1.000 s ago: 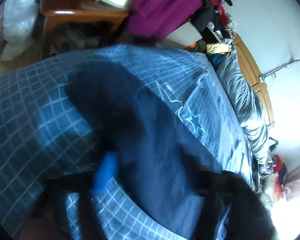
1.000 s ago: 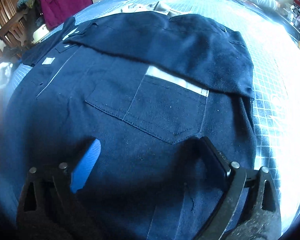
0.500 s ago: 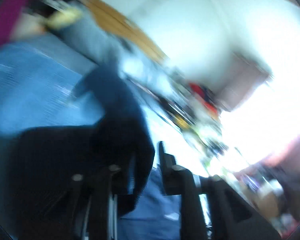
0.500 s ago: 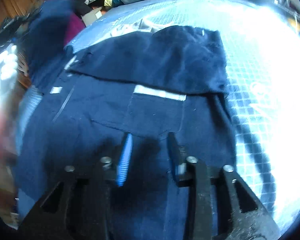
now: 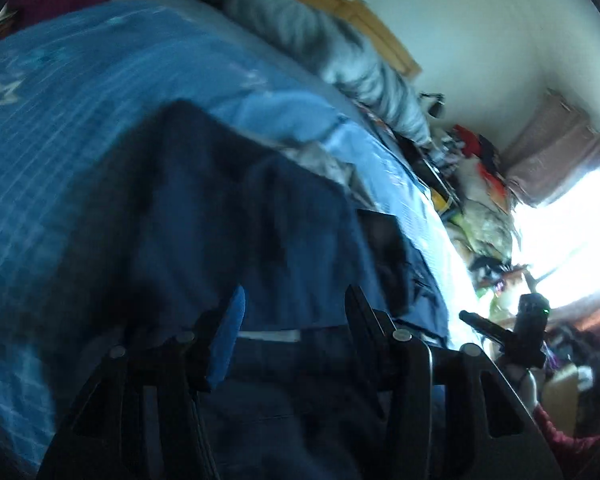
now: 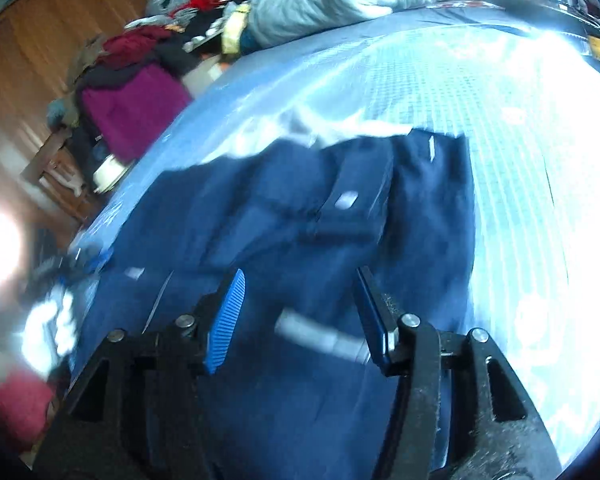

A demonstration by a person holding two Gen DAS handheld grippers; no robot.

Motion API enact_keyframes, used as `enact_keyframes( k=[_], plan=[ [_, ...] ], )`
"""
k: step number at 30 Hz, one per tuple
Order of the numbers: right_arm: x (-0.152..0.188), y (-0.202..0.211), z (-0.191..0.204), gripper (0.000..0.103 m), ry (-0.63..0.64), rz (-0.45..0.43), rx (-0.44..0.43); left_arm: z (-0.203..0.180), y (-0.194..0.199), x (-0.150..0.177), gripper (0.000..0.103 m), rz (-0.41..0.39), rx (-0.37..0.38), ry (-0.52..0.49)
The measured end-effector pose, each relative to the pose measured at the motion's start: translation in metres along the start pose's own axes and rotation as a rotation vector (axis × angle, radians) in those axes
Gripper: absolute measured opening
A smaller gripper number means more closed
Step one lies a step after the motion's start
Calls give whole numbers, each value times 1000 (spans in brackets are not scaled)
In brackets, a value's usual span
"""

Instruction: Fold small clothes

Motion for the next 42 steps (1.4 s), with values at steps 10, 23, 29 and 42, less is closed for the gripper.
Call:
enact_keyframes(
  k=[10,23,29,42],
  plan=[
    [-39,-69,-21,24,-110,130,8,75,33,21,48,-126,-1,138],
    [-24,-52,-25,1,-37,86,92,51,28,33,49,-115,-15,112],
    [-30,-54,-31,4,-60,43,129,47,26,31,50,-111,-15,117],
    [-39,-93,0,44,113,132,81,23,108,35,61,-114,-113,108]
  ],
)
Point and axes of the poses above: each gripper's, at about its wrist camera, not at the fingertips, and y roughly against the way its jaws point, z to its left, x to its underside, the point moved 1 cm from there along -y, roughly the way its jaws point, and after that the axes turned 14 degrees about x, right-handed, at the moved point
